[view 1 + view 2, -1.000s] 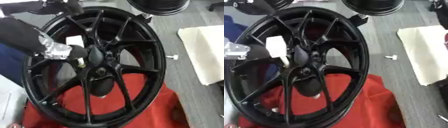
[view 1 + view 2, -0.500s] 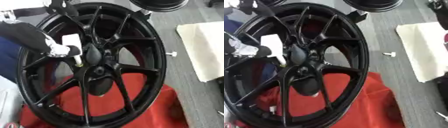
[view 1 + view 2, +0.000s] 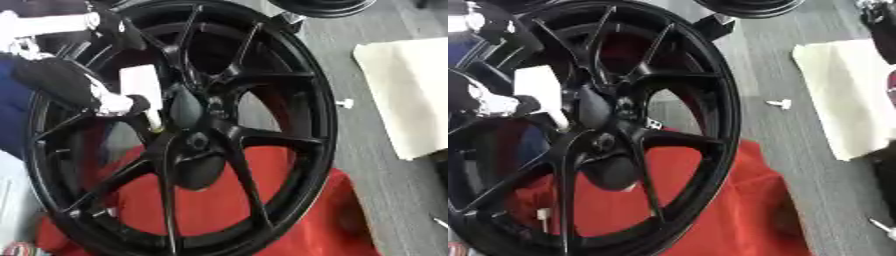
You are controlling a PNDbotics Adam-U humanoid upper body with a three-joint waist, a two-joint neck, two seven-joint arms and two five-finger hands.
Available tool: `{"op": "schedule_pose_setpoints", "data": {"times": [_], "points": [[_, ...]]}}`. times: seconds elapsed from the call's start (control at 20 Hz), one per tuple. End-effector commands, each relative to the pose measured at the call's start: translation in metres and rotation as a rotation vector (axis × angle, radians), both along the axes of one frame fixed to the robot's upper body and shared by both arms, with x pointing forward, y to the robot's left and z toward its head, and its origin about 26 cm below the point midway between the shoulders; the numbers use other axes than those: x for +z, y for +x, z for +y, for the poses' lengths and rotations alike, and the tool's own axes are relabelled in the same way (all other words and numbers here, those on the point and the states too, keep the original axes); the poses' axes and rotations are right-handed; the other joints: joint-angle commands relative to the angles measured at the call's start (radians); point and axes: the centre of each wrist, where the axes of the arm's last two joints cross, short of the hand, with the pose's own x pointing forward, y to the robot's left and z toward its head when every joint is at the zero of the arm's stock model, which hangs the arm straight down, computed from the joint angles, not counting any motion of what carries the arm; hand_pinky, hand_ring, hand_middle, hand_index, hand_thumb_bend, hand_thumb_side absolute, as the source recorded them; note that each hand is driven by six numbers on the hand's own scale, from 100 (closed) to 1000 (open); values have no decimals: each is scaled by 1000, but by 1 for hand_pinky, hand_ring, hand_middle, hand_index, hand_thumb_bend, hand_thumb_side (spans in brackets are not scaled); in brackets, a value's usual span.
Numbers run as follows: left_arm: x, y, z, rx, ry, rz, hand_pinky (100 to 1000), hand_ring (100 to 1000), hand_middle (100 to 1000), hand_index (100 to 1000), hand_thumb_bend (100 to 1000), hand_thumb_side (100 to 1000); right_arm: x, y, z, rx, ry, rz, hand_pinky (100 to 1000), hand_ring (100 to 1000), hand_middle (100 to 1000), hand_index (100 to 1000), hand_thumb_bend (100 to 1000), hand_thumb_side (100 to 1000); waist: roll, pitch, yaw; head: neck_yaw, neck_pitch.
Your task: Pull the pin out of the wheel hub.
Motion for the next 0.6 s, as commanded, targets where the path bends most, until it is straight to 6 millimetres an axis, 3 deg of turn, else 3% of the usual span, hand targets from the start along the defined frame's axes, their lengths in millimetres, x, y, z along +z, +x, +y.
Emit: {"op": "schedule_pose_setpoints", "data": {"times": [0.05, 0.2, 0.6], "points": [[5, 1, 2, 77, 33, 116, 885, 881, 817, 868, 481, 460, 10, -3, 1, 0, -16, -28, 784, 595, 551, 671, 100, 544, -4, -17, -4, 2, -33], [3, 5, 1, 82, 46, 114, 882, 872, 807, 858, 497, 445, 10, -2, 0, -9, 2, -29, 784, 593, 548, 668, 100, 568, -4, -16, -5, 1, -58], [3, 4, -1, 71, 87, 88, 857, 838, 771, 822, 474, 398, 9, -2, -1, -14, 9, -28, 783, 592, 546, 666, 100, 544, -5, -16, -5, 6, -83]]}}
